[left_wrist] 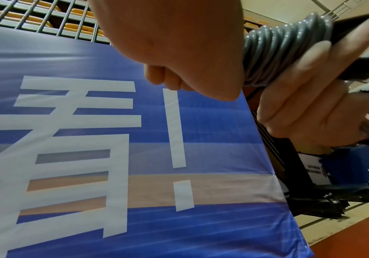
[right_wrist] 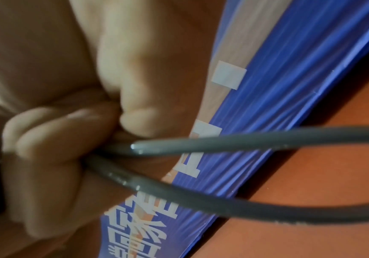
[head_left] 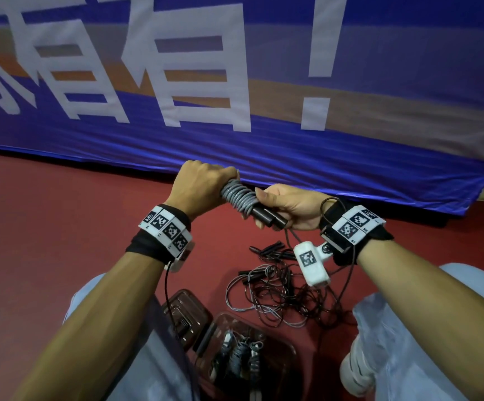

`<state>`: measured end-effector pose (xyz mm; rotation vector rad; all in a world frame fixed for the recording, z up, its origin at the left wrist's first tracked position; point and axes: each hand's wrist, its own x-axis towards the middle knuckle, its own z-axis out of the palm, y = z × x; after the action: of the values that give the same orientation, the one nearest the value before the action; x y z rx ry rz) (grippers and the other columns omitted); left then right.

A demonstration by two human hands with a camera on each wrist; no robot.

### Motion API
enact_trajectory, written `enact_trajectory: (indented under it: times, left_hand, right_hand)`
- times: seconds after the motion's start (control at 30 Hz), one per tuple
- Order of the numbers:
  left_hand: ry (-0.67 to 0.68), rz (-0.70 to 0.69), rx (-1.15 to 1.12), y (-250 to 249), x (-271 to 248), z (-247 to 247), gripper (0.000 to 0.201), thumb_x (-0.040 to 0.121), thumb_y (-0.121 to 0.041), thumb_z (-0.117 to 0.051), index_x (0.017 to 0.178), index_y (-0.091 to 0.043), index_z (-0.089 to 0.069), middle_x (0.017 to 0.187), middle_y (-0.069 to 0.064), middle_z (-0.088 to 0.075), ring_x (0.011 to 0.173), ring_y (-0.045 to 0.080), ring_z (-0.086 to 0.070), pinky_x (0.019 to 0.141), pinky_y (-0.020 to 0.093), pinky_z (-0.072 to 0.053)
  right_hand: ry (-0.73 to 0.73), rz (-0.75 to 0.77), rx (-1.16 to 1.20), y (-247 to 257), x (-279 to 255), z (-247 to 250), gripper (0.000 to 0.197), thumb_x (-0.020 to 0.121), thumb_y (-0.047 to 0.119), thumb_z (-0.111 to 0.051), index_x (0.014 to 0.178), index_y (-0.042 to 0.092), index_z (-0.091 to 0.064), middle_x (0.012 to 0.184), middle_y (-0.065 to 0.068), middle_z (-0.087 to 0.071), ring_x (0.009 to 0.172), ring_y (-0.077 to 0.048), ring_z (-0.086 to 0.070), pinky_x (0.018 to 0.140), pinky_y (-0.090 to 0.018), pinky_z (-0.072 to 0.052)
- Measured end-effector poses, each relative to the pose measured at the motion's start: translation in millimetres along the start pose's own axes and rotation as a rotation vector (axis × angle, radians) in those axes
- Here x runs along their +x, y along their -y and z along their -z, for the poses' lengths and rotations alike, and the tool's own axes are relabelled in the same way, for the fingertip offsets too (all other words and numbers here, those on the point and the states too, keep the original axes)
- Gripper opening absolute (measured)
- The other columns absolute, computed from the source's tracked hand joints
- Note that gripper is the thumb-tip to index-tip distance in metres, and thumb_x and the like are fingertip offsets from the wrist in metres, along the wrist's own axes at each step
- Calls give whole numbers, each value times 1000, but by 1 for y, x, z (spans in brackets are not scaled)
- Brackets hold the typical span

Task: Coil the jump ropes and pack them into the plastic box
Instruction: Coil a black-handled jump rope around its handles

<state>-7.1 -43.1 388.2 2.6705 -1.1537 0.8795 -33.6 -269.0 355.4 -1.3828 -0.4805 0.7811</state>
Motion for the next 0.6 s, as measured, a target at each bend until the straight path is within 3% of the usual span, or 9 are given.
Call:
enact_trajectory:
  times: [0.1,0.17,0.23,0.27,0.37,0.47,0.6]
  left_hand:
    - [-58,72,-44,-4,0,-2,18,76,-36,-60,73,-19,-65,51,-3,-56,41,23,-48,42,27,-35]
    - [-88,144,-67,-8,1,-5,17,73,-35,-62,72,-18,-65,50,-2,-55,41,24,-49,46,25,-32]
    - [-106,227,-59,-13,2,-7,11,69,-28,-71,73,-18,-67,49,-1,-57,43,28,-53,52,25,-30]
    - [-112,271,-54,-15,3,-8,11,67,-24,-75,73,-18,-68,50,0,-58,44,30,-55,53,25,-30]
    - [-73,418,-81,-23,7,-8,7,69,-21,-73,71,-17,-68,56,5,-63,55,37,-60,55,28,-32]
    - [31,586,-147,-29,11,-7,11,76,-26,-64,69,-18,-62,62,9,-61,66,42,-60,57,32,-34]
    - [146,743,-141,-30,12,-14,11,80,-27,-61,75,-18,-59,70,7,-55,77,44,-61,61,36,-40]
  right_hand:
    - [-14,18,176,-4,4,3,71,75,59,-80,111,0,-64,88,-13,-68,48,-4,-54,38,-14,-39]
    - [-29,27,263,-2,2,1,61,76,57,-81,108,7,-68,83,-8,-63,48,-4,-53,39,-14,-34]
    - [-61,37,257,3,-1,-3,42,84,59,-69,87,17,-75,64,2,-56,40,-2,-39,43,-18,-20]
    - [-87,42,250,6,-3,-5,44,90,58,-57,81,19,-75,57,4,-51,38,-3,-31,45,-20,-15]
    - [-139,90,324,11,0,-10,57,96,59,-38,87,10,-66,60,-3,-41,38,-9,-12,40,-18,-14]
    - [-224,165,470,12,10,-16,54,107,51,-28,92,7,-56,59,-2,-41,32,-7,-19,35,-13,-17]
    - [-410,177,559,7,25,-25,46,112,39,-29,90,7,-53,54,3,-45,33,-7,-19,34,-16,-14]
